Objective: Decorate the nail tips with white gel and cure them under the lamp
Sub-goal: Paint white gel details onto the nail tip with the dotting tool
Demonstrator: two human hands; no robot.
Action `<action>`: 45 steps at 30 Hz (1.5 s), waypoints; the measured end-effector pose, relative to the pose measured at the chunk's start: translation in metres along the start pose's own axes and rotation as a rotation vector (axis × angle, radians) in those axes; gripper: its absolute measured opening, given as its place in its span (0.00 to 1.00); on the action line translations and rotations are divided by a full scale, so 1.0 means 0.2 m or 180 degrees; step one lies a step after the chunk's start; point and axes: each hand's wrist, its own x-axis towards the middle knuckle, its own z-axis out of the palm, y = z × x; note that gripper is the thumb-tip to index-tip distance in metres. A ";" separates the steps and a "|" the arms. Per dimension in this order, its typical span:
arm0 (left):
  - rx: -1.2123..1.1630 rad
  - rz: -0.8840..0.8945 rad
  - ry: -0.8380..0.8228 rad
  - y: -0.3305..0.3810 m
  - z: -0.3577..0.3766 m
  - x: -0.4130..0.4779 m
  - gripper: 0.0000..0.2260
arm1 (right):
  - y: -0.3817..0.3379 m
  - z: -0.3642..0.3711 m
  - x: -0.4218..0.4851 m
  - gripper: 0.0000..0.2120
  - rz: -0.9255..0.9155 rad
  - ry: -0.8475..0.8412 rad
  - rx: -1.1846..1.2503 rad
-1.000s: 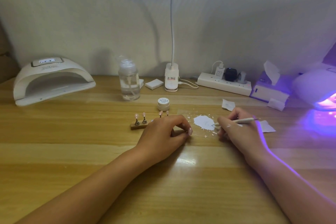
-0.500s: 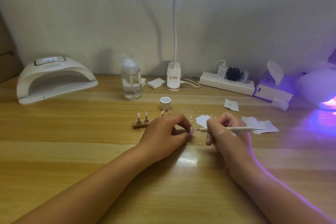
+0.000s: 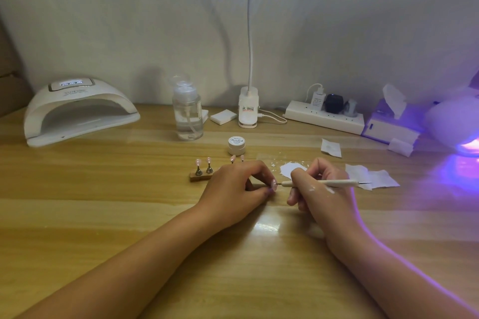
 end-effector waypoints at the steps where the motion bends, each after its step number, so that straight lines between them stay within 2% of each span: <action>1: 0.0000 0.0000 0.0001 0.00 0.00 0.00 0.10 | 0.00 0.00 0.00 0.07 -0.0011 0.0003 0.0011; 45: -0.0078 -0.0040 0.0025 -0.01 0.01 0.00 0.10 | 0.00 -0.01 -0.01 0.10 -0.0108 0.0047 0.0135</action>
